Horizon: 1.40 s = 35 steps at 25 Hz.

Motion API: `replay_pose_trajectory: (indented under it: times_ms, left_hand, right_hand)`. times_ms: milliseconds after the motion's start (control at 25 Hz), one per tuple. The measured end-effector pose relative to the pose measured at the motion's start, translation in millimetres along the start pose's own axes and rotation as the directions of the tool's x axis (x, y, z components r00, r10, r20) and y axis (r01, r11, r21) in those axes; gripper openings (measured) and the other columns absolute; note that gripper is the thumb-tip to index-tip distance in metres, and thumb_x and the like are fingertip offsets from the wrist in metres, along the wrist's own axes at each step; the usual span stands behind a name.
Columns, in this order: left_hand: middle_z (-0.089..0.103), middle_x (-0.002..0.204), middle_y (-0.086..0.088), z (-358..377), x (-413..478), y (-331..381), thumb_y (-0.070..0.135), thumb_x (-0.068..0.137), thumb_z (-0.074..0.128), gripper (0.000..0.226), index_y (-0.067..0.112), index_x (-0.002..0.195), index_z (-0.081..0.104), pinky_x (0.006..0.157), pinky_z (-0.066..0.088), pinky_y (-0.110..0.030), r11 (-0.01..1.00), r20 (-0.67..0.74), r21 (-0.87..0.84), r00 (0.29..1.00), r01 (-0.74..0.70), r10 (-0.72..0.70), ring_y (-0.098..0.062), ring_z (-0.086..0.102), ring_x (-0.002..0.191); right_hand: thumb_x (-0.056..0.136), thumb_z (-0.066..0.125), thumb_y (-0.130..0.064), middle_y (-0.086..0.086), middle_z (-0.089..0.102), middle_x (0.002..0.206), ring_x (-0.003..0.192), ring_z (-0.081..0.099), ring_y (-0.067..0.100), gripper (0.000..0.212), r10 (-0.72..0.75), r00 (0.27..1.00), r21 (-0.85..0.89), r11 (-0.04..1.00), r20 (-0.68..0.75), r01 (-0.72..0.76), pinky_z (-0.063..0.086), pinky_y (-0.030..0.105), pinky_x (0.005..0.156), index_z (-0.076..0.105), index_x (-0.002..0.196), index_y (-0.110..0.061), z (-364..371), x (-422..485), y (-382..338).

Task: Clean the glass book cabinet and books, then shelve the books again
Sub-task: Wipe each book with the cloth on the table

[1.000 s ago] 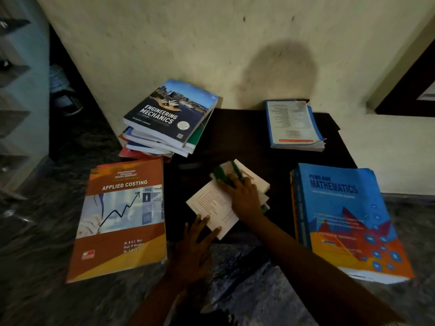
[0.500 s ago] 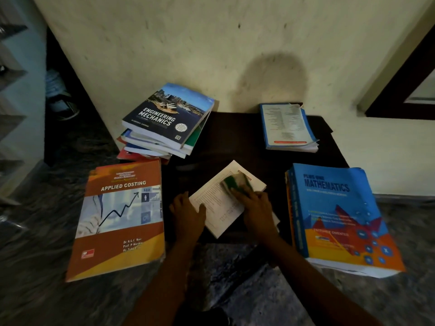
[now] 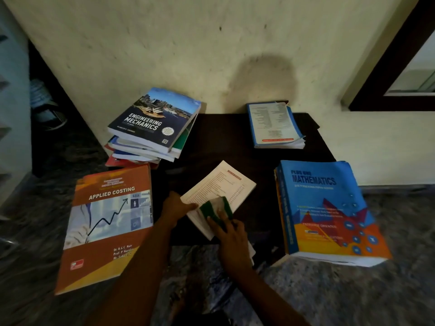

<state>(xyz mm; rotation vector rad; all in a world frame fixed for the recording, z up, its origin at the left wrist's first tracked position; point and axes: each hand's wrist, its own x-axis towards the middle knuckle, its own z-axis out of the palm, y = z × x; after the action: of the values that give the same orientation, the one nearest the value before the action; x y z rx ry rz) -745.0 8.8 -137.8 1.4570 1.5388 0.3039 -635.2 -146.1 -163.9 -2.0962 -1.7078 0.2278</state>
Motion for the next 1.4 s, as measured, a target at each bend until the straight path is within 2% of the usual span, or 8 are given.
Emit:
replay_pose_trajectory:
  times_ms: [160, 320, 440, 600, 720, 960, 1280, 1400]
  left_hand:
    - [0.053, 0.123, -0.02, -1.3, -6.2, 2.6, 0.012, 0.092, 0.057, 0.043, -0.006, 0.128, 0.041, 0.089, 0.048, -0.051, 0.926, 0.036, -0.362, 0.994, 0.109, -0.103, -0.034, 0.054, 0.11]
    - [0.056, 0.1, -0.014, 1.8, -23.6, -1.4, 0.013, 0.099, 0.043, 0.017, 0.0, 0.103, 0.052, 0.087, 0.043, -0.052, 0.739, 0.167, -0.618, 0.963, 0.268, -0.209, -0.032, 0.051, 0.102]
    - [0.056, 0.09, -0.014, 1.3, -29.7, 0.6, 0.011, 0.099, 0.041, 0.015, 0.001, 0.094, 0.051, 0.092, 0.04, -0.054, 0.68, 0.203, -0.666, 0.951, 0.307, -0.232, -0.032, 0.049, 0.101]
    - [0.054, 0.109, -0.019, 2.5, -37.5, 4.9, 0.011, 0.099, 0.042, 0.02, 0.001, 0.116, 0.048, 0.086, 0.047, -0.049, 0.705, 0.151, -0.663, 0.968, 0.25, -0.201, -0.031, 0.054, 0.093]
    - [0.054, 0.113, -0.019, -5.3, -55.9, 15.3, 0.008, 0.097, 0.046, 0.011, 0.003, 0.106, 0.05, 0.072, 0.053, -0.043, 0.75, 0.069, -0.649, 0.992, 0.125, -0.105, -0.03, 0.057, 0.091]
    - [0.065, 0.099, -0.014, -76.3, -115.0, 13.3, 0.009, 0.094, 0.05, 0.011, 0.007, 0.102, 0.058, 0.059, 0.059, -0.033, 0.622, -0.088, -0.783, 0.994, -0.028, -0.066, -0.026, 0.063, 0.085]
    - [0.067, 0.106, -0.019, -141.7, -176.0, -89.8, 0.012, 0.094, 0.047, 0.02, 0.002, 0.106, 0.059, 0.054, 0.058, -0.031, 0.395, -0.291, -0.902, 0.922, -0.175, -0.255, -0.021, 0.072, 0.076]
    - [0.069, 0.091, -0.018, -134.9, -164.5, -108.7, 0.01, 0.096, 0.046, 0.02, -0.004, 0.102, 0.059, 0.057, 0.059, -0.037, 0.541, -0.4, -0.829, 0.824, -0.138, -0.402, -0.026, 0.07, 0.068]
  right_hand:
    - [0.081, 0.042, 0.002, 0.0, 0.045, 0.142, 0.112, 0.036, 0.026, 0.063, 0.065, 0.987, -0.001, 0.998, -0.144, -0.066, 0.044, 0.035, 0.086, 0.047, 0.135, -0.031, -25.2, 21.5, 15.5]
    - [0.092, 0.038, -0.006, 0.002, 0.017, 0.155, 0.13, 0.023, 0.032, 0.062, 0.322, 0.946, -0.051, 0.945, -0.015, -0.323, 0.027, 0.037, 0.106, 0.024, 0.146, -0.032, -52.0, 73.4, 43.4]
    - [0.086, 0.051, -0.007, 0.004, 0.014, 0.156, 0.124, 0.029, 0.032, 0.07, 0.202, 0.979, -0.119, 0.972, 0.002, -0.2, 0.033, 0.039, 0.099, 0.024, 0.146, -0.033, -30.9, 54.0, 33.5]
    - [0.067, 0.062, -0.009, 0.01, 0.059, 0.127, 0.088, 0.036, 0.022, 0.055, -0.014, 0.996, 0.051, 0.999, -0.086, 0.018, 0.052, 0.032, 0.062, 0.063, 0.119, -0.028, 1.8, -5.4, 4.9]
    - [0.079, 0.035, -0.015, 0.012, 0.061, 0.121, 0.091, 0.031, 0.011, 0.051, 0.003, 0.987, 0.281, 0.959, -0.159, 0.042, 0.047, 0.02, 0.072, 0.057, 0.123, -0.026, -15.2, -15.9, -4.7]
    - [0.08, 0.037, -0.006, 0.015, 0.058, 0.124, 0.089, 0.046, 0.026, 0.048, -0.115, 0.915, 0.332, 0.908, -0.388, 0.255, 0.019, -0.006, 0.091, 0.061, 0.121, -0.016, -70.7, 27.6, -38.6]
    - [0.077, 0.033, -0.011, 0.003, 0.057, 0.129, 0.117, 0.049, 0.016, 0.053, -0.531, 0.822, 0.293, 0.768, -0.205, 0.569, 0.028, 0.019, 0.08, 0.059, 0.124, -0.017, -42.8, 59.6, -104.4]
    - [0.084, 0.029, -0.022, 0.002, 0.054, 0.134, 0.121, 0.051, 0.02, 0.05, -0.562, 0.821, 0.357, 0.751, -0.097, 0.556, 0.028, 0.02, 0.083, 0.057, 0.125, -0.023, -25.1, 63.6, -122.0]
